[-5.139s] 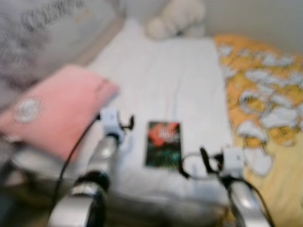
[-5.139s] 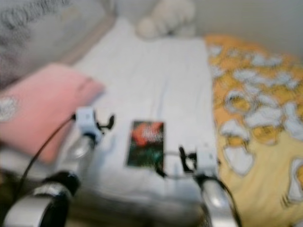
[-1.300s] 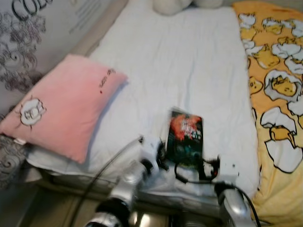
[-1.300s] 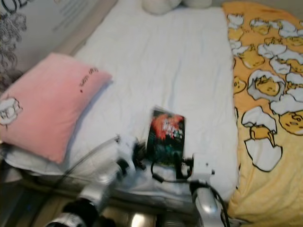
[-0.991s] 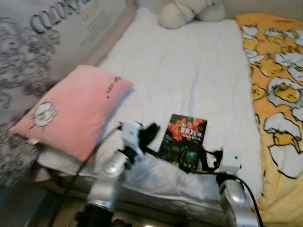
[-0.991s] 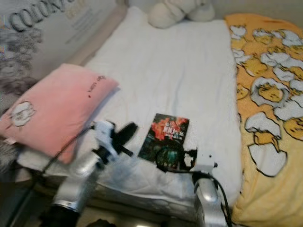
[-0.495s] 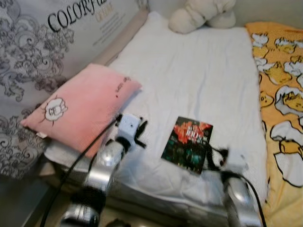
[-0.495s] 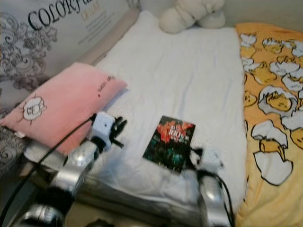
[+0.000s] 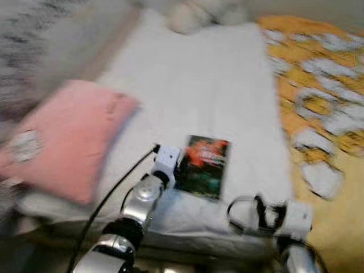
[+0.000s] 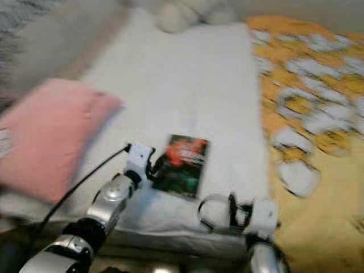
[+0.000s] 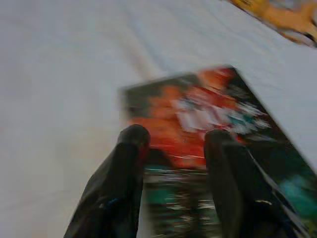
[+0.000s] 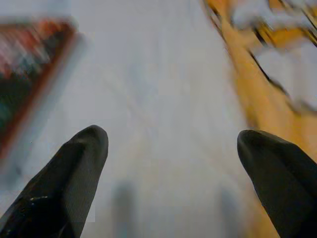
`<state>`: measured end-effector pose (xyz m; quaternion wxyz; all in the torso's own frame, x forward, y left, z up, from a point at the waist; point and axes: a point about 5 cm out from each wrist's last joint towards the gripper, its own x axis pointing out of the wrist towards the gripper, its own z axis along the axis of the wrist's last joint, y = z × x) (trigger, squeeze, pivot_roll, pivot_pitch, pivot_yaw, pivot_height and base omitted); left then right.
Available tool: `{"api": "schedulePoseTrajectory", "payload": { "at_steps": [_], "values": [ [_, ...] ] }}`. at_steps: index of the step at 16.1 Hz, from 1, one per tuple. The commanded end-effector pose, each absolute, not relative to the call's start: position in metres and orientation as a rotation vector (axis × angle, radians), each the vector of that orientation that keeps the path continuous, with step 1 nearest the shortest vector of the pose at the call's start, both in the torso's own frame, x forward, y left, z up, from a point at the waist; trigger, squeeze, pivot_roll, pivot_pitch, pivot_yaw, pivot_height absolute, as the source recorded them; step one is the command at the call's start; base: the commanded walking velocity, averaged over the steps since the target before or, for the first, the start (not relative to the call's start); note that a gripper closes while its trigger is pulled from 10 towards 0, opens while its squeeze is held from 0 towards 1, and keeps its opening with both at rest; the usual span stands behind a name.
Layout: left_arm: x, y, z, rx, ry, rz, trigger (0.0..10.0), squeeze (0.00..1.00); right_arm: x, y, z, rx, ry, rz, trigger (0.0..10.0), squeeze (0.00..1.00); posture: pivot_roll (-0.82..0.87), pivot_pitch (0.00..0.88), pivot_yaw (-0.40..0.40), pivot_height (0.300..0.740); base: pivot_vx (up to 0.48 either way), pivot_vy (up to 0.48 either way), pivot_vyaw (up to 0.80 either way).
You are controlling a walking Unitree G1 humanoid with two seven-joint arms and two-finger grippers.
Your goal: Clean up the room
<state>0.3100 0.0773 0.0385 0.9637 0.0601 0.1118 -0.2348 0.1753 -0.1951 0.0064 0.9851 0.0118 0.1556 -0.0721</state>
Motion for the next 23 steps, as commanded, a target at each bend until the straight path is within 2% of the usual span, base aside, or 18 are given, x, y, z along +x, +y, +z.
{"api": "schedulePoseTrajectory", "payload": {
  "at_steps": [1,4,5,9,11,15,17,18,21,23],
  "values": [
    [0.31,0.075,0.036,0.162,0.227,-0.472,10.0,1.0,0.174,-0.191,0.01,0.006,0.309,-0.109,10.0,0.0,-0.12,0.162,-0.046,0.74,0.0,0.0,-0.77],
    [0.304,0.079,0.025,0.207,0.274,-0.436,10.0,1.0,0.163,-0.181,0.009,0.01,0.327,-0.054,10.0,0.0,-0.13,0.189,-0.063,0.74,0.0,0.0,0.0],
    [0.3,0.092,0.016,0.217,0.304,-0.368,10.0,1.0,0.155,-0.175,0.01,0.02,0.327,-0.028,10.0,0.0,-0.12,0.202,-0.07,0.74,0.0,0.0,0.0],
    [0.304,0.113,0.022,0.213,0.235,-0.231,10.0,1.0,0.146,-0.173,0.007,0.011,0.358,-0.006,10.0,0.0,-0.11,0.207,-0.069,0.74,0.0,0.0,0.0],
    [0.291,0.105,0.013,0.077,0.242,-0.268,10.0,1.0,0.14,-0.174,0.006,0.015,0.375,-0.012,10.0,0.0,-0.11,0.213,-0.07,0.74,0.0,0.0,0.0],
    [0.288,0.092,0.025,-0.09,0.153,-0.261,10.0,1.0,0.139,-0.176,0.006,0.016,0.383,-0.017,10.0,0.0,-0.11,0.207,-0.069,0.74,0.0,0.0,0.0],
    [0.285,0.083,0.013,-0.242,0.278,-0.253,10.0,1.0,0.141,-0.176,0.006,0.018,0.384,-0.009,10.0,0.0,-0.1,0.199,-0.072,0.74,0.0,0.0,0.0],
    [0.285,0.08,0.01,-0.306,0.316,-0.252,10.0,0.0,0.142,-0.176,0.006,0.016,0.384,-0.007,10.0,0.0,-0.11,0.196,-0.073,0.74,0.0,0.0,0.0],
    [0.284,0.073,0.003,-0.244,0.39,-0.287,10.0,0.0,0.142,-0.177,0.006,0.014,0.389,-0.005,10.0,0.0,-0.12,0.19,-0.072,0.74,0.0,0.0,0.0],
    [0.286,0.078,0.004,-0.211,0.382,-0.247,10.0,0.0,0.141,-0.177,0.005,0.013,0.393,-0.008,10.0,0.0,-0.12,0.19,-0.067,0.74,0.0,0.0,0.0]
  ]
}}
